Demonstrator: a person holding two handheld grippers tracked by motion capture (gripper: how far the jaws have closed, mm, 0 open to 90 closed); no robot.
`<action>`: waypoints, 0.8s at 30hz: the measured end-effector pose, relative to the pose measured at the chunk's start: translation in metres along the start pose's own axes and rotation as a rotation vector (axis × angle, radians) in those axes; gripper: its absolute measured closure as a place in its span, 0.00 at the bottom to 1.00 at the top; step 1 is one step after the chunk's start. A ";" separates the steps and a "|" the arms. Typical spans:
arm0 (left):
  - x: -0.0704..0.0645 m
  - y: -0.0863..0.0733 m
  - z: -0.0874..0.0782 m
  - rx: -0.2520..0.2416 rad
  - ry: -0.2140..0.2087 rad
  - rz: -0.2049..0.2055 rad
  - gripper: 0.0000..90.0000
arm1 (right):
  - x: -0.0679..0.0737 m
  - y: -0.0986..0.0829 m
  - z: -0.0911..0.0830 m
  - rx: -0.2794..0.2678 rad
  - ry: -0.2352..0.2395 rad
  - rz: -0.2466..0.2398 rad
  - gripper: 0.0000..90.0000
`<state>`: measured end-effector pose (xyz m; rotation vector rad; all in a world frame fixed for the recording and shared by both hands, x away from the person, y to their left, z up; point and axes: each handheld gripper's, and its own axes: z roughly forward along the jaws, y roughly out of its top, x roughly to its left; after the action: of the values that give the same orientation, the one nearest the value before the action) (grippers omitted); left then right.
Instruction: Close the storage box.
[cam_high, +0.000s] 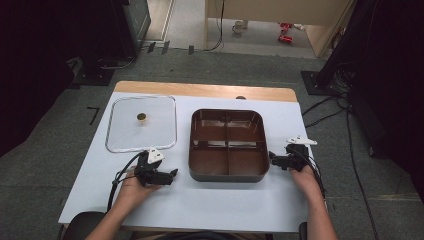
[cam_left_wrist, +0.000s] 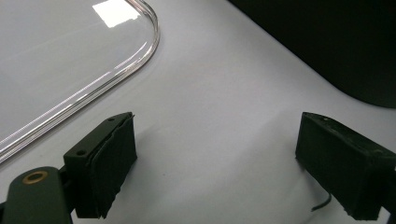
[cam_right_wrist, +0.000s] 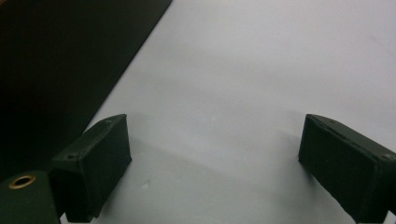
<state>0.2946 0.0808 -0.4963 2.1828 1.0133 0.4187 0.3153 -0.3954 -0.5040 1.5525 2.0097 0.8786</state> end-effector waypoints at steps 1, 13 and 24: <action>0.000 0.000 0.000 0.004 -0.002 0.002 0.13 | 0.000 0.000 0.000 0.000 0.000 0.000 0.10; 0.005 0.011 -0.002 0.080 -0.062 0.059 0.21 | 0.000 0.000 0.000 0.001 0.001 0.002 0.09; 0.008 0.024 -0.008 0.100 -0.154 0.036 0.32 | 0.000 0.000 0.000 0.001 0.000 0.002 0.09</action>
<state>0.3086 0.0791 -0.4741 2.2856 0.9301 0.2165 0.3153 -0.3954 -0.5039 1.5555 2.0098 0.8785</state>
